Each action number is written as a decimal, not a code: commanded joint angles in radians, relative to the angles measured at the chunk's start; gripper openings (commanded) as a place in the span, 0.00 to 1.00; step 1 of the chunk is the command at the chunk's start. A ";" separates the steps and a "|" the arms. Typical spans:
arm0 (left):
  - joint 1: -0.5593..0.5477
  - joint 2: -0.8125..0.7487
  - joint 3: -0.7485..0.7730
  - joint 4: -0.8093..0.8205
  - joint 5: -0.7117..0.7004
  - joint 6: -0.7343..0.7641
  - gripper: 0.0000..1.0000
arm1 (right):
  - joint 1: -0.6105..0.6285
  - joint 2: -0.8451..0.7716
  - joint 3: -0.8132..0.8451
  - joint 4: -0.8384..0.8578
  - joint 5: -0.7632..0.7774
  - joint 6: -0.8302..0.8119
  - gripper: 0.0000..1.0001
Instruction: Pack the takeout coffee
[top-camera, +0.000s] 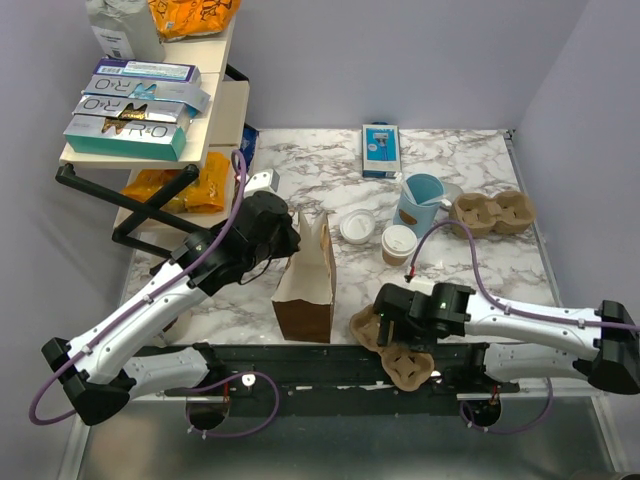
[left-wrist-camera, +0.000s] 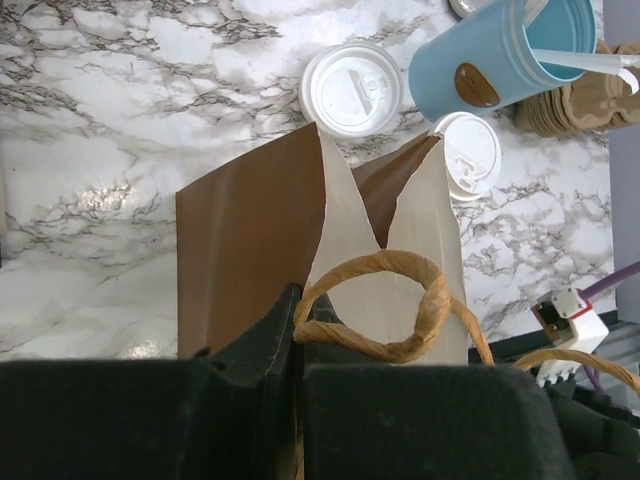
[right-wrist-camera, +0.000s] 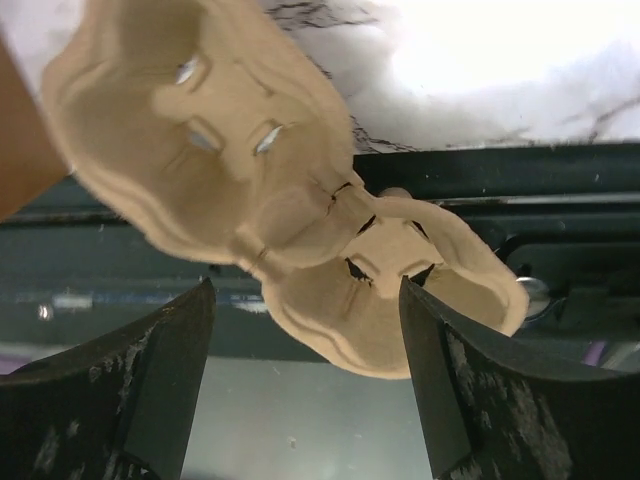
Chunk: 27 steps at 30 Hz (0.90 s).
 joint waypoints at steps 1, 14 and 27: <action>0.000 -0.024 -0.045 0.000 0.037 0.011 0.00 | 0.023 0.039 -0.023 -0.027 0.084 0.237 0.83; 0.000 -0.058 -0.060 -0.009 0.032 0.028 0.00 | 0.021 0.188 -0.047 0.093 0.095 0.301 0.76; 0.000 -0.068 -0.055 -0.012 0.018 0.031 0.00 | 0.021 0.144 0.052 -0.018 0.227 0.219 0.33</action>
